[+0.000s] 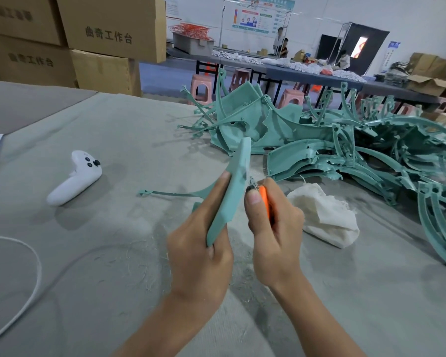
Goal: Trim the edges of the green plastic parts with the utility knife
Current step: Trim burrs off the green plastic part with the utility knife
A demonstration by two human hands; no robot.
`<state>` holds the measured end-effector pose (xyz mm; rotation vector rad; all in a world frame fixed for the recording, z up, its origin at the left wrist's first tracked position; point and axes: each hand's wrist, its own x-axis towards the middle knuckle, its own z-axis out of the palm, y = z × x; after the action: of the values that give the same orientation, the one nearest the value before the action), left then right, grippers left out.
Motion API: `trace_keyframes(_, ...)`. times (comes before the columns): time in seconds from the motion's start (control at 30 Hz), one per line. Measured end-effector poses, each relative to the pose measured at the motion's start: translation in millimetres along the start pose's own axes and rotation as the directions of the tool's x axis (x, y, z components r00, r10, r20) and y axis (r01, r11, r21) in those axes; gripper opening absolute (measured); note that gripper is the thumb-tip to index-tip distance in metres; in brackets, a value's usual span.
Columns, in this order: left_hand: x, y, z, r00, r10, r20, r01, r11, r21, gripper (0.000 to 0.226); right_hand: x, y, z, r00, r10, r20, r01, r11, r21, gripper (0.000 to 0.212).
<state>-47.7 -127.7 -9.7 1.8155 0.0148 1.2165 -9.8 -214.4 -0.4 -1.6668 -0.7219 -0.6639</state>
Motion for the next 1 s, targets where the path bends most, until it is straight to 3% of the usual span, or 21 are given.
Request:
trace_keyframes(0.23, 9, -6, -5, 0.999, 0.036, -0.03, -0.034, 0.997, 0.066, 0.039, -2, -4, 0, 0.986, -0.131, 0.103, 0.125, 0.99, 0.071, 0.036)
trace_keyframes(0.37, 14, -7, -8, 0.999, 0.046, -0.022, -0.045, 0.998, 0.053, 0.052, 1, 0, -2, 0.991, -0.103, 0.088, 0.1, 0.994, 0.033, 0.031)
trace_keyframes(0.53, 10, -14, -8, 0.993, 0.097, 0.06, -0.099, 0.994, 0.041, 0.066, 5, 6, -6, 1.0, 0.016, 0.01, -0.016, 1.0, 0.009, 0.043)
trace_keyframes(0.67, 8, -15, -6, 0.99, 0.096, 0.101, -0.101, 0.994, 0.042, 0.058, 8, 11, -10, 0.995, 0.102, -0.019, -0.103, 0.995, -0.012, 0.043)
trace_keyframes(0.83, 12, -15, -6, 0.996, 0.071, 0.062, -0.076, 0.994, 0.083, 0.036, 2, 3, -4, 0.993, -0.053, 0.108, 0.046, 0.997, 0.065, 0.043)
trace_keyframes(1.0, 15, -12, -7, 0.999, 0.042, 0.025, -0.044, 0.994, 0.102, 0.035, -1, 0, -1, 0.986, -0.1, 0.134, 0.092, 0.994, 0.064, 0.04)
